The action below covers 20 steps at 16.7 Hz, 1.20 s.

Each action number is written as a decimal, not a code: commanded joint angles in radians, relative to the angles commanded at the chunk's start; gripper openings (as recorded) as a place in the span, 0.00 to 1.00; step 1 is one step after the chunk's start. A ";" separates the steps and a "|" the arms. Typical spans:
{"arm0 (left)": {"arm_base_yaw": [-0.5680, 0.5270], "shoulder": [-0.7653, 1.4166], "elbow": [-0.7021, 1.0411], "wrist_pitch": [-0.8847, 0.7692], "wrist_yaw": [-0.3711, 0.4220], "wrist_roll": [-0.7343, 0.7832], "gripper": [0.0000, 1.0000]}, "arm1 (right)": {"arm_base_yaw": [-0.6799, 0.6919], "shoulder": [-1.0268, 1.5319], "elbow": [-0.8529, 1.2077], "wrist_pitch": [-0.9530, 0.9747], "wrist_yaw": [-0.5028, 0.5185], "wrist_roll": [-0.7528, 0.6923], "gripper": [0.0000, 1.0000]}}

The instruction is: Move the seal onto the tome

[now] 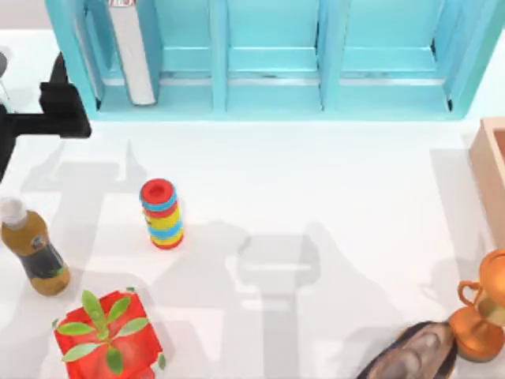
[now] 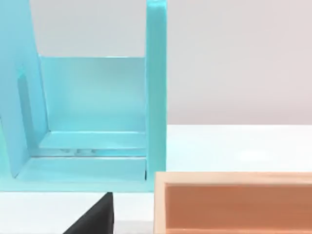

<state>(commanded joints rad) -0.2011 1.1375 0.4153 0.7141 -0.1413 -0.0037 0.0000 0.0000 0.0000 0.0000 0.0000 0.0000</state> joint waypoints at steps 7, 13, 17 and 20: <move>-0.119 0.713 0.233 0.396 -0.078 -0.002 1.00 | 0.000 0.000 0.000 0.000 0.000 0.000 1.00; -0.124 0.973 0.327 0.558 -0.110 -0.003 1.00 | 0.000 0.000 0.000 0.000 0.000 0.000 1.00; -0.122 0.979 0.330 0.562 -0.111 -0.003 1.00 | 0.000 0.000 0.000 0.000 0.000 0.000 1.00; -0.133 0.970 0.336 0.544 -0.118 -0.003 1.00 | 0.000 0.000 0.000 0.000 0.000 0.000 1.00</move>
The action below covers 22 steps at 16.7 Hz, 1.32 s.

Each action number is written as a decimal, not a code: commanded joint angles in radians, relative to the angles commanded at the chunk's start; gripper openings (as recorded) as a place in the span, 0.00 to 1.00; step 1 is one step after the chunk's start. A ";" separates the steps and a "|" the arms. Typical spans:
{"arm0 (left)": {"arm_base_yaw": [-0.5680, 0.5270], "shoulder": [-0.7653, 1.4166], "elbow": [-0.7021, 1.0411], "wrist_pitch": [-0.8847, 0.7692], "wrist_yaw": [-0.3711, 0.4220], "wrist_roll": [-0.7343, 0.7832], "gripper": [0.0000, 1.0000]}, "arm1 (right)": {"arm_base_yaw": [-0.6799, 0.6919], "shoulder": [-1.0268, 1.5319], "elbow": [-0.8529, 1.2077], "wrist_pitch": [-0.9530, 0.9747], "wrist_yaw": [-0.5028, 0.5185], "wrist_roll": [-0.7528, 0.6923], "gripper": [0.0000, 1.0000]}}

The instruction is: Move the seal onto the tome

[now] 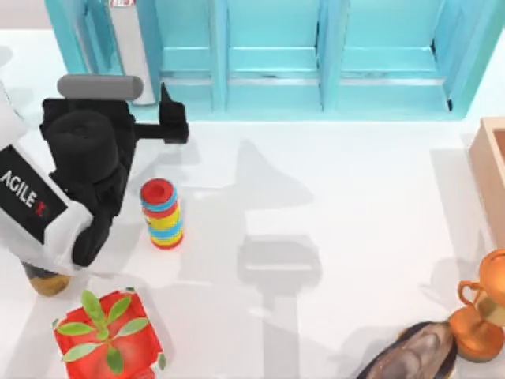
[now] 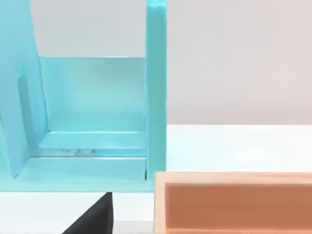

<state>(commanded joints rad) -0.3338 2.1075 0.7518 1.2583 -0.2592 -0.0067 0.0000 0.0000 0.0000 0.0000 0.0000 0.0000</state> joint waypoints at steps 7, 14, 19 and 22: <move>-0.006 0.074 0.272 -0.191 -0.003 -0.002 1.00 | 0.000 0.000 0.000 0.000 0.000 0.000 1.00; 0.069 0.247 0.451 -0.202 0.068 0.004 1.00 | 0.000 0.000 0.000 0.000 0.000 0.000 1.00; 0.069 0.247 0.451 -0.202 0.068 0.004 0.85 | 0.000 0.000 0.000 0.000 0.000 0.000 1.00; 0.069 0.247 0.451 -0.202 0.068 0.004 0.62 | 0.000 0.000 0.000 0.000 0.000 0.000 1.00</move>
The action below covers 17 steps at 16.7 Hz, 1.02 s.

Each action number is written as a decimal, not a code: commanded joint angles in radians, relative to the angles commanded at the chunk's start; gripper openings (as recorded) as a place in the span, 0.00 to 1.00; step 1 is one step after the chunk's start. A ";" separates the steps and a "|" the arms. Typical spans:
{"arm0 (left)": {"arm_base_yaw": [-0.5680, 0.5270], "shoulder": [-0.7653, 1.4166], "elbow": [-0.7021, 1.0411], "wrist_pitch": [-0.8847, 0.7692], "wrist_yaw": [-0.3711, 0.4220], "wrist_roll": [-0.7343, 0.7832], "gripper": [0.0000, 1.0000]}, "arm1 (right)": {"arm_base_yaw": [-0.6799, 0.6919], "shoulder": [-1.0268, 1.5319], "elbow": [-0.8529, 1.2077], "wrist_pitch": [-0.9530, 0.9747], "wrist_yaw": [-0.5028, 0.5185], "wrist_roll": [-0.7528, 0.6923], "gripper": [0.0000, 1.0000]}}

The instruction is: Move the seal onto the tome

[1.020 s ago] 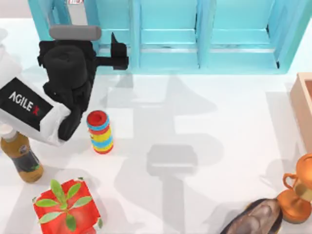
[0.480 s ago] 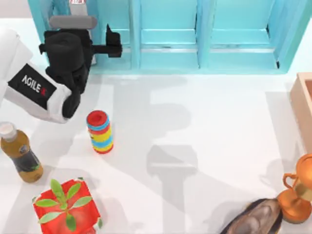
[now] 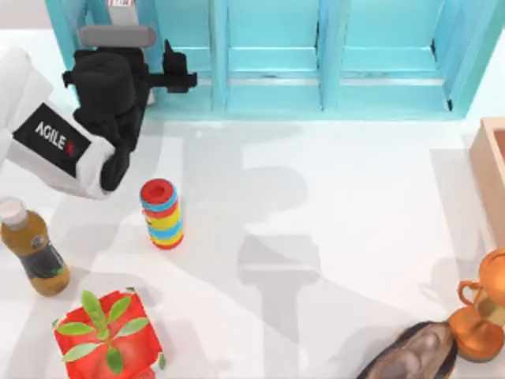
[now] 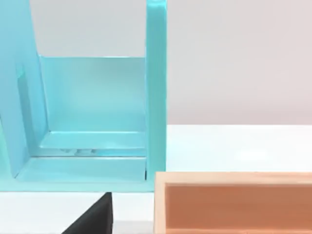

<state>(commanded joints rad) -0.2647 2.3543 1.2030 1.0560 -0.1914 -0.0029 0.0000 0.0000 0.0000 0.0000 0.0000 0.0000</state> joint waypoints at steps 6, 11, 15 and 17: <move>0.000 0.000 0.000 0.000 0.000 0.000 0.17 | 0.000 0.000 0.000 0.000 0.000 0.000 1.00; 0.000 0.000 0.000 0.000 0.000 0.000 0.00 | 0.000 0.000 0.000 0.000 0.000 0.000 1.00; 0.000 0.000 0.000 0.000 0.000 0.000 0.00 | 0.000 0.000 0.000 0.000 0.000 0.000 1.00; -0.005 -0.002 -0.001 0.000 0.000 0.001 0.00 | 0.000 0.000 0.000 0.000 0.000 0.000 1.00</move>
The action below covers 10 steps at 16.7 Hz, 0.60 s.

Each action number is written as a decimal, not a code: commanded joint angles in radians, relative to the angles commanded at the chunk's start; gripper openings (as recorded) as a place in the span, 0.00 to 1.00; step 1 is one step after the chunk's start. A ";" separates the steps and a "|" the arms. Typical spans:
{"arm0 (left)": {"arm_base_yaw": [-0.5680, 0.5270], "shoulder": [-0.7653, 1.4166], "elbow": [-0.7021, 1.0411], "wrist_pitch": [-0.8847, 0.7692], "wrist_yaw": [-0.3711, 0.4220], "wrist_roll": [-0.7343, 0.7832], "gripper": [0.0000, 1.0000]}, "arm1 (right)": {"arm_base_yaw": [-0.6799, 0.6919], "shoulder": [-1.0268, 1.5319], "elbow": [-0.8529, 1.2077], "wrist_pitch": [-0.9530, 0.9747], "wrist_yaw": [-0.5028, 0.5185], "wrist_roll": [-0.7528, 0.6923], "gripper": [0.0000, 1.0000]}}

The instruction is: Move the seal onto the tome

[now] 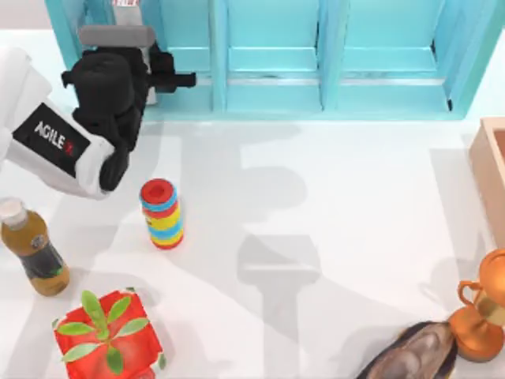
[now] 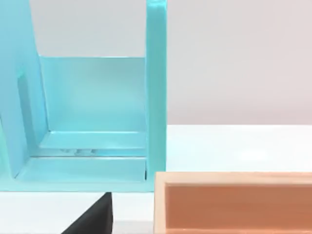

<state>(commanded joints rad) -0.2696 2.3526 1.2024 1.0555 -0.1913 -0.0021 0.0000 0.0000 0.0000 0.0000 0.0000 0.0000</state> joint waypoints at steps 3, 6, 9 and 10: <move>-0.009 -0.024 -0.029 -0.034 -0.006 0.000 0.00 | 0.000 0.000 0.000 0.000 0.000 0.000 1.00; -0.035 -0.135 -0.117 -0.147 -0.024 0.002 0.00 | 0.000 0.000 0.000 0.000 0.000 0.000 1.00; -0.071 -0.341 -0.222 -0.285 -0.051 0.002 0.00 | 0.000 0.000 0.000 0.000 0.000 0.000 1.00; -0.084 -0.428 -0.256 -0.332 -0.062 0.002 0.00 | 0.000 0.000 0.000 0.000 0.000 0.000 1.00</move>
<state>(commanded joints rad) -0.3540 1.9247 0.9460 0.7231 -0.2533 -0.0004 0.0000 0.0000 0.0000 0.0000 0.0000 0.0000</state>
